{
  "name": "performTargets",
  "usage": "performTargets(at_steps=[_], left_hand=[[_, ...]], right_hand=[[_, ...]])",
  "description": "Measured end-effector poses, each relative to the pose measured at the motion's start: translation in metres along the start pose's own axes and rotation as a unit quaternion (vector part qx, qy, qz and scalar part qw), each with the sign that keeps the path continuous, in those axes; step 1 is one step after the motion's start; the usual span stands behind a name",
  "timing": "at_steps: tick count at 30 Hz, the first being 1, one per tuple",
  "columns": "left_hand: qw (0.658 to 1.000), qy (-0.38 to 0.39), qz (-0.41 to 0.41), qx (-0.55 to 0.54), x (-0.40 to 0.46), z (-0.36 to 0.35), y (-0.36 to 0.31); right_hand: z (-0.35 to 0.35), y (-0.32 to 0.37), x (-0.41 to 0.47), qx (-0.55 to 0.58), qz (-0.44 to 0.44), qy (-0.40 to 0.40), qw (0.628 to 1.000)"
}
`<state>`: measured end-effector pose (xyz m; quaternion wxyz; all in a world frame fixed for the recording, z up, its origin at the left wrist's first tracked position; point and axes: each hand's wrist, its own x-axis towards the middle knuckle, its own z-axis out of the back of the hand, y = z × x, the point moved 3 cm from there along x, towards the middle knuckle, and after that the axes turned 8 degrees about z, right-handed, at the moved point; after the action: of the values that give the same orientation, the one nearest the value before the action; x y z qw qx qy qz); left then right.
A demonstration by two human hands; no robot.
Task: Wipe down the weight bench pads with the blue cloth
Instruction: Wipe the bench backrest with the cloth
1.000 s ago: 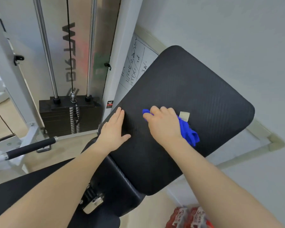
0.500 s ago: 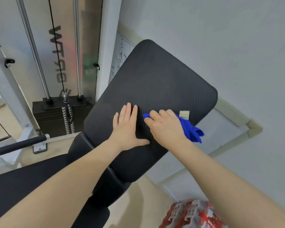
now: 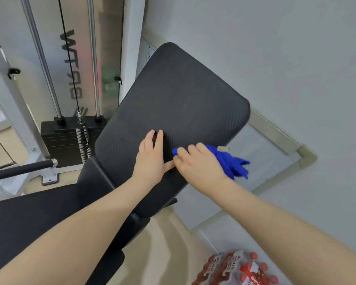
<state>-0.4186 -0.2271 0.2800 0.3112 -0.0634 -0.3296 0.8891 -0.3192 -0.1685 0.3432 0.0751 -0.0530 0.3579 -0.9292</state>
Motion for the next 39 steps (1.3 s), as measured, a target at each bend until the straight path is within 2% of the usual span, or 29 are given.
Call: performTargets(at_steps=[1, 2, 5, 7, 10, 14, 16, 17, 18, 20, 21, 23, 25, 28, 31, 33, 35, 39], left_hand=[[1.000, 0.004, -0.005, -0.013, -0.001, 0.000, 0.001], [1.000, 0.013, -0.007, -0.025, -0.002, 0.001, 0.003], [0.997, 0.063, -0.012, -0.042, -0.004, -0.001, 0.007], [0.996, 0.084, -0.015, -0.040, -0.007, -0.003, 0.008], [0.994, 0.081, -0.011, -0.067, -0.007, -0.008, 0.011], [0.993, 0.082, -0.020, -0.087, -0.005, -0.009, 0.016], [0.992, 0.105, -0.030, -0.070, -0.004, -0.007, 0.018], [0.990, 0.119, -0.034, -0.073, -0.003, -0.005, 0.020], [0.989, 0.128, -0.039, -0.070, -0.001, 0.000, 0.023], [0.992, 0.114, -0.052, -0.006, 0.002, 0.007, 0.031], [0.994, 0.089, -0.043, 0.035, 0.003, 0.007, 0.035], [0.996, 0.044, 0.049, 0.062, 0.002, 0.007, 0.048], [0.987, 0.042, 0.153, 0.039, 0.001, 0.003, 0.063], [0.977, 0.069, 0.196, 0.050, 0.000, 0.004, 0.087], [0.977, 0.086, 0.193, 0.021, -0.002, 0.007, 0.099], [0.978, 0.095, 0.184, 0.008, -0.002, 0.012, 0.107], [0.980, 0.101, 0.170, 0.014, 0.003, 0.019, 0.117], [0.982, 0.110, 0.153, -0.004, 0.020, 0.023, 0.132]], right_hand=[[0.004, -0.013, 0.002, -0.017, 0.015, 0.005, 1.000], [0.008, -0.033, 0.006, -0.042, -0.006, -0.007, 0.999], [0.021, -0.100, 0.011, -0.068, -0.183, -0.085, 0.977], [0.020, -0.102, 0.006, -0.039, -0.244, -0.105, 0.963], [0.012, -0.052, 0.002, -0.010, -0.194, -0.086, 0.977], [0.000, 0.020, 0.003, 0.102, -0.054, 0.054, 0.992], [-0.001, 0.024, 0.004, 0.132, 0.014, 0.094, 0.987], [-0.001, 0.013, 0.006, 0.099, 0.021, 0.087, 0.991], [0.000, -0.003, 0.010, 0.056, -0.008, 0.049, 0.997], [0.007, -0.039, 0.017, 0.028, -0.116, -0.049, 0.992], [0.006, -0.048, 0.019, 0.037, -0.156, -0.069, 0.985], [0.000, -0.043, 0.026, 0.027, -0.172, -0.060, 0.983], [0.000, -0.027, 0.031, 0.013, -0.169, -0.033, 0.985], [-0.010, 0.012, 0.039, 0.071, -0.095, 0.021, 0.993], [-0.021, 0.063, 0.036, 0.104, 0.080, 0.119, 0.984], [-0.024, 0.068, 0.032, 0.087, 0.154, 0.157, 0.972], [-0.020, 0.047, 0.036, 0.055, 0.174, 0.133, 0.974], [-0.018, 0.010, 0.073, -0.011, 0.144, 0.115, 0.983]])
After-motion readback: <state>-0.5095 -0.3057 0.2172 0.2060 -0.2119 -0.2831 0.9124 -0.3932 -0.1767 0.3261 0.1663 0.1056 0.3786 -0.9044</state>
